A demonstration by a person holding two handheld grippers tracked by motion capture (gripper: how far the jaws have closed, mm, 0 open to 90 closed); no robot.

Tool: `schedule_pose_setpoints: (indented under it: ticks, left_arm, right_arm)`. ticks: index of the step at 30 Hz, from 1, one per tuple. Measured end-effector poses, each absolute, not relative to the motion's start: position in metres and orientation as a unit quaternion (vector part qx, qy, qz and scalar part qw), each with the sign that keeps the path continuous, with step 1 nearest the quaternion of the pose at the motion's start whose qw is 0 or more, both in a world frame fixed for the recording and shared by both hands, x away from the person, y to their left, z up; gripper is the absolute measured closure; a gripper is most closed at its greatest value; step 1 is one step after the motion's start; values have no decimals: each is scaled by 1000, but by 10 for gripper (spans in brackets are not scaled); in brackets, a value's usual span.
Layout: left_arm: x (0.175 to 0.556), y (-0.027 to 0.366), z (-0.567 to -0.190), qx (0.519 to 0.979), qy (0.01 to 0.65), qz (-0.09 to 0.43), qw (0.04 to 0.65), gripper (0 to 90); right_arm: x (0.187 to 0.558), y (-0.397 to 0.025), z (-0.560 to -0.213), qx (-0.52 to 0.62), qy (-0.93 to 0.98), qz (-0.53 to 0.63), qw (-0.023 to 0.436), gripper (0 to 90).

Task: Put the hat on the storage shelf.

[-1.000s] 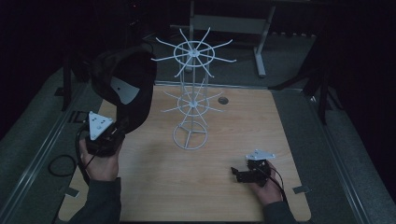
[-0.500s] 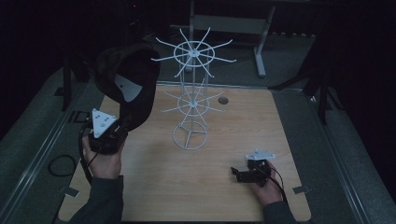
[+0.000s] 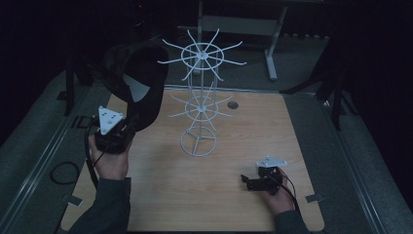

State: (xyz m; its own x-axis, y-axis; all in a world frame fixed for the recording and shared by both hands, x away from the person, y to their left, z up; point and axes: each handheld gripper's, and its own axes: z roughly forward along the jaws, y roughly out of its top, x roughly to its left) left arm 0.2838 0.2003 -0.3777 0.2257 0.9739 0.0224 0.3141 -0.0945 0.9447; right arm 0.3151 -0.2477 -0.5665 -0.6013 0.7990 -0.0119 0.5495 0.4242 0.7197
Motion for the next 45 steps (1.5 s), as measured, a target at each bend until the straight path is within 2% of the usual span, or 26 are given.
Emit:
schedule_pose_setpoints:
  ticks: [27,45]
  left_arm:
    - [289,193,-359,635,487,393,453,863]
    - [279,187,-371,633,461,426,453,865]
  right_arm:
    - [315,-248,-566,409,825,347,179,119]
    - [315,-248,-567,409,824,348,180,119]
